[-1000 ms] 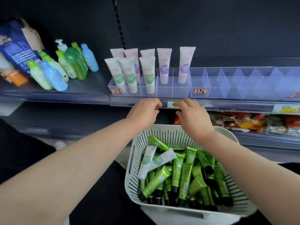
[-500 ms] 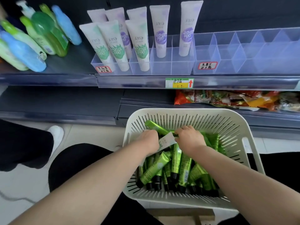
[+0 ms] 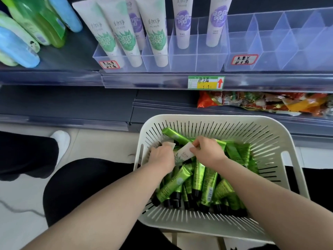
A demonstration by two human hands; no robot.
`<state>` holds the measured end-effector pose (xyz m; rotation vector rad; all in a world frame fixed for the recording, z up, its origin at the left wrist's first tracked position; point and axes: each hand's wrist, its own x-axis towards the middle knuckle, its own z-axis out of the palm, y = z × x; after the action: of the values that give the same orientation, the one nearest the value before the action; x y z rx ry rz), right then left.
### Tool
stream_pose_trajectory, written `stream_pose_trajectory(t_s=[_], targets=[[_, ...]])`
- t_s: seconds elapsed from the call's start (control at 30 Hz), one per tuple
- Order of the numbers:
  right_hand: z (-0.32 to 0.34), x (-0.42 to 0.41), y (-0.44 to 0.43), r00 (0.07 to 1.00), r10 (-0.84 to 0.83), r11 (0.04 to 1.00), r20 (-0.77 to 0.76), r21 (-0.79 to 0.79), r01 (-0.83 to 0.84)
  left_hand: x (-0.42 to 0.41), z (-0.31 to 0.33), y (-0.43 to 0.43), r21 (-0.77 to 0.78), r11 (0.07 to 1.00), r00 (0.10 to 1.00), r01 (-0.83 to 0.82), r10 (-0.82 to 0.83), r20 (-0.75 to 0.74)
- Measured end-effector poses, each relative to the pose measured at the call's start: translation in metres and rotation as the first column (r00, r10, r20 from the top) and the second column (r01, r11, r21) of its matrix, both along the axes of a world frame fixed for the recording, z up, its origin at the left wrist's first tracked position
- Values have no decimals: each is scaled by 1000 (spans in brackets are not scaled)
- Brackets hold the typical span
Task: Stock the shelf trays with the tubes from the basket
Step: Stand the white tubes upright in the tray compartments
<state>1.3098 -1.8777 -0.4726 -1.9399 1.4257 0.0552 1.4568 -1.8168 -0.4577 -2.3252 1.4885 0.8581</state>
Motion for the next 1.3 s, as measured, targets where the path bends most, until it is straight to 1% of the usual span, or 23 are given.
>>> stream_pose_trajectory(t_s=[0.07, 0.13, 0.2, 0.27, 0.33, 0.47, 0.63, 0.73, 0.83, 0.93, 1.03, 1.13, 1.23, 1.3], targets=[[6, -9, -1, 1000, 5, 1000, 19, 14, -5, 0, -1, -3, 8, 999, 999, -32, 32, 2], [15, -19, -3, 1000, -8, 1000, 28, -2, 8, -2, 2, -6, -18, 998, 998, -59, 59, -20], [24, -29, -5, 998, -20, 999, 60, -27, 21, -7, 8, -8, -82, 996, 999, -35, 31, -42], [34, -36, -6, 994, -37, 998, 105, -51, 42, -10, 15, -10, -178, 984, 999, 10, -17, -38], [42, -41, -6, 990, -49, 993, 130, -101, 62, -10, 22, -10, -264, 964, 999, 24, -34, -35], [62, -43, -2, 991, -32, 969, 127, -240, 62, -7, 37, -6, -372, 925, 985, -78, 14, -171], [88, -45, 3, 995, 6, 921, 96, -388, 32, -8, 63, -4, -489, 863, 968, -127, -1, -252], [109, -44, 5, 995, 36, 881, 93, -472, 12, -9, 88, -8, -547, 833, 972, -81, -56, -230], [136, -44, 2, 993, 57, 830, 102, -558, 9, -6, 123, -16, -645, 764, 978, -3, -133, -161], [165, -43, -3, 994, 50, 775, 98, -631, 23, -1, 162, -22, -752, 658, 970, -28, -164, -180], [194, -43, -10, 993, 53, 721, 102, -692, 33, 3, 202, -30, -817, 575, 965, -44, -189, -184], [225, -42, -24, 992, 47, 665, 121, -744, 59, 5, 239, -46, -866, 499, 975, -36, -174, -140], [252, -37, -44, 988, 27, 589, 152, -801, 107, 6, 270, -66, -910, 413, 983, -30, -152, -101], [266, -32, -59, 982, 20, 563, 187, -814, 143, 6, 283, -80, -917, 400, 988, 1, -142, -60]])
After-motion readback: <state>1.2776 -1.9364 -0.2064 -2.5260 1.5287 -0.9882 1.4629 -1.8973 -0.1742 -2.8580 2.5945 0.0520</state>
